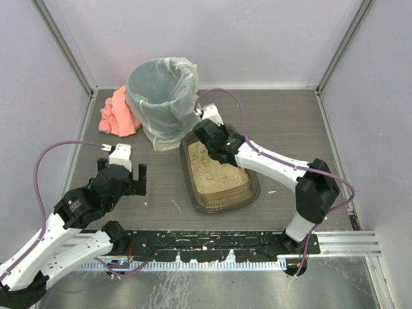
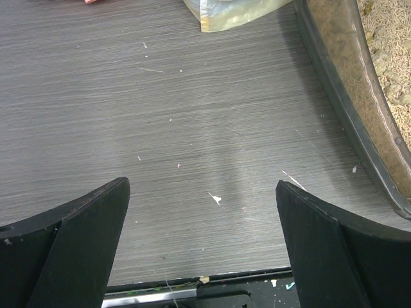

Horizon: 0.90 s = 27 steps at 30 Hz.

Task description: Clean the litter box

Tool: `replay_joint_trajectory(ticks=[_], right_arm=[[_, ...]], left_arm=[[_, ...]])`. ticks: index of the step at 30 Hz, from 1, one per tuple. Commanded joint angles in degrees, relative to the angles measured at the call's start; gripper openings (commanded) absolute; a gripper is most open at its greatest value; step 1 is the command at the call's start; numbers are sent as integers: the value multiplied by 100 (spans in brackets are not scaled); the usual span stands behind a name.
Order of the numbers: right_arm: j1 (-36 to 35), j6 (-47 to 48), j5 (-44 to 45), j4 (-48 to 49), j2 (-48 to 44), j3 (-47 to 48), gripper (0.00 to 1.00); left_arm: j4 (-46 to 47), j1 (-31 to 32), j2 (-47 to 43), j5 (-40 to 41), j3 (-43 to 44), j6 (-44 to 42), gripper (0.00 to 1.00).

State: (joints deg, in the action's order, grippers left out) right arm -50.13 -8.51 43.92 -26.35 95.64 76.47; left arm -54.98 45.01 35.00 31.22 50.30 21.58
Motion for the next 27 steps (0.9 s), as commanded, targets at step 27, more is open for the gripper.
replay_joint_trajectory(ticks=[27], right_arm=[[664, -1391, -1934, 904, -917, -682, 1]], left_arm=[[221, -9, 13, 46, 31, -73, 98]])
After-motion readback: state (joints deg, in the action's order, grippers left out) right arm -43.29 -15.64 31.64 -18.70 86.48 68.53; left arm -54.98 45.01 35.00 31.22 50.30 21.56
